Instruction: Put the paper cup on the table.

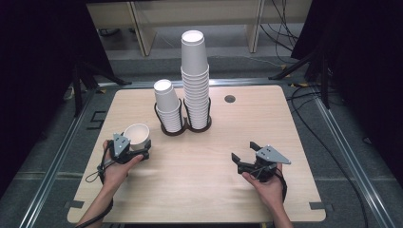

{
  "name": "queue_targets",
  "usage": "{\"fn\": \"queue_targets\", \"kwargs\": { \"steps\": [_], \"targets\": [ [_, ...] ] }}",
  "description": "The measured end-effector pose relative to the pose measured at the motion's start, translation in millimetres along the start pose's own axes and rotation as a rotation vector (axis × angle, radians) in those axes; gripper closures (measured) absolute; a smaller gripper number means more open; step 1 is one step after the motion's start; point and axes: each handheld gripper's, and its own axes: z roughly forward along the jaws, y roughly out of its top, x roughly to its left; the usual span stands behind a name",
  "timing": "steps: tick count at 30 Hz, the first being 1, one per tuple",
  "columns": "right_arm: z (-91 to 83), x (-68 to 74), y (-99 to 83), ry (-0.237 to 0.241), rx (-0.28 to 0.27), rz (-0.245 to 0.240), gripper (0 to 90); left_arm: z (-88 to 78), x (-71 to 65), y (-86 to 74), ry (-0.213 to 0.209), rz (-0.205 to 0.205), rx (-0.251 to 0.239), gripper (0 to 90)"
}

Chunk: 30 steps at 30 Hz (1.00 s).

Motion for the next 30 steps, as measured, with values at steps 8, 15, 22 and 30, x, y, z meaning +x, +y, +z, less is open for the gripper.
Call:
{"fn": "queue_targets", "kwargs": {
  "steps": [8,15,22,30],
  "targets": [
    [-0.2,0.3,-0.4,0.009,-0.005,0.022,14.9,-6.6,1.4,0.7,0.001,-0.014,-0.017,0.0],
    [-0.5,-1.1,-0.2,-0.004,-0.015,0.000,14.9,-20.2,3.6,-2.2,0.010,-0.043,-0.031,0.0],
    [-0.9,-0.1,-0.4,-0.001,-0.008,0.011,14.9,-34.0,2.4,-5.1,0.007,-0.036,-0.021,0.0],
    [-0.9,-1.5,-0.1,-0.003,-0.014,0.010,14.9,-50.3,-2.1,-14.5,0.014,-0.035,-0.018,0.0]
  ]
}}
